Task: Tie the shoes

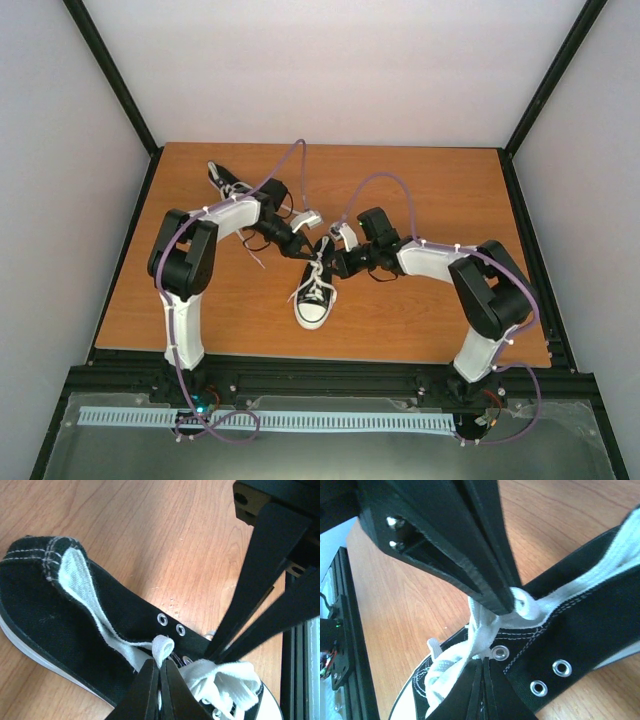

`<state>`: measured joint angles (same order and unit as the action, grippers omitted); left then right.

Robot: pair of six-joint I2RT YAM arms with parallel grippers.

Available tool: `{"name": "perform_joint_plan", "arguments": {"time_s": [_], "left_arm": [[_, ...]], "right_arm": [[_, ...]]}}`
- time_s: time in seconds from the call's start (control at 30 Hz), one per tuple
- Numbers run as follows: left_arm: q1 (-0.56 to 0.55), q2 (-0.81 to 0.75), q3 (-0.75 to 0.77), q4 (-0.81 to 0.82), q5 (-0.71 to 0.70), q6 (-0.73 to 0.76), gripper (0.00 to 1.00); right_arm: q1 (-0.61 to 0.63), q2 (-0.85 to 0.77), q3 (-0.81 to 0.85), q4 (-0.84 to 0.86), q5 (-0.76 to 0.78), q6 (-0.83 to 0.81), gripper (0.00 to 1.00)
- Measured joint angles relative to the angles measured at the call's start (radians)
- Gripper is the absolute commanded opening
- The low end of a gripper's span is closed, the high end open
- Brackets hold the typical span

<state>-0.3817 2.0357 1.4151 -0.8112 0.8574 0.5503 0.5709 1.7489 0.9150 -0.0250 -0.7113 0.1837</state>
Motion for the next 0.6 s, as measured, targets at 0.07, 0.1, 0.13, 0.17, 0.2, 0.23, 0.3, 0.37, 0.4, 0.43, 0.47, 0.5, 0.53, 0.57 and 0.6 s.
{"name": "perform_joint_plan", "arguments": {"time_s": [0.07, 0.1, 0.13, 0.17, 0.2, 0.23, 0.3, 0.37, 0.4, 0.43, 0.47, 0.5, 0.53, 0.57, 0.6], "left_arm": [[0.0, -0.01, -0.007, 0.005, 0.002, -0.003, 0.01], [0.0, -0.016, -0.011, 0.007, 0.003, -0.005, 0.01], [0.0, -0.023, -0.015, 0.009, 0.004, -0.005, 0.01], [0.0, -0.031, -0.02, 0.012, 0.006, -0.006, 0.01], [0.0, -0.04, -0.025, 0.014, 0.008, -0.008, 0.01], [0.0, -0.047, -0.029, 0.018, 0.008, -0.008, 0.01], [0.0, -0.064, -0.039, 0.027, 0.013, -0.011, 0.01], [0.0, -0.078, -0.05, 0.034, 0.018, -0.013, 0.01], [0.0, -0.082, -0.053, 0.035, 0.02, -0.013, 0.01], [0.0, -0.084, -0.056, 0.035, 0.023, -0.013, 0.01], [0.0, -0.085, -0.058, 0.037, 0.024, -0.013, 0.01], [0.0, -0.085, -0.06, 0.038, 0.026, -0.013, 0.01], [0.0, -0.085, -0.063, 0.039, 0.026, -0.013, 0.01], [0.0, -0.085, -0.066, 0.04, 0.027, -0.013, 0.01], [0.0, -0.085, -0.069, 0.042, 0.029, -0.013, 0.02]], "right_arm": [[-0.003, -0.012, -0.01, 0.0, 0.016, 0.005, 0.03], [-0.005, -0.018, -0.014, 0.001, 0.024, 0.008, 0.03], [-0.007, -0.023, -0.019, 0.0, 0.032, 0.012, 0.03], [-0.009, -0.028, -0.021, -0.002, 0.04, 0.015, 0.03], [-0.009, -0.031, -0.023, -0.002, 0.047, 0.016, 0.03], [-0.009, -0.033, -0.024, -0.001, 0.052, 0.016, 0.03], [-0.009, -0.04, -0.031, -0.001, 0.064, 0.018, 0.03], [-0.009, -0.049, -0.035, -0.001, 0.07, 0.019, 0.03], [-0.009, -0.052, -0.037, 0.0, 0.072, 0.019, 0.03], [-0.009, -0.055, -0.037, -0.001, 0.073, 0.019, 0.03], [-0.009, -0.058, -0.038, -0.001, 0.075, 0.019, 0.03], [-0.009, -0.06, -0.039, -0.001, 0.076, 0.02, 0.03], [-0.009, -0.061, -0.041, 0.001, 0.075, 0.021, 0.03], [-0.009, -0.062, -0.044, 0.004, 0.074, 0.023, 0.03], [-0.009, -0.062, -0.047, 0.009, 0.072, 0.026, 0.04]]}}
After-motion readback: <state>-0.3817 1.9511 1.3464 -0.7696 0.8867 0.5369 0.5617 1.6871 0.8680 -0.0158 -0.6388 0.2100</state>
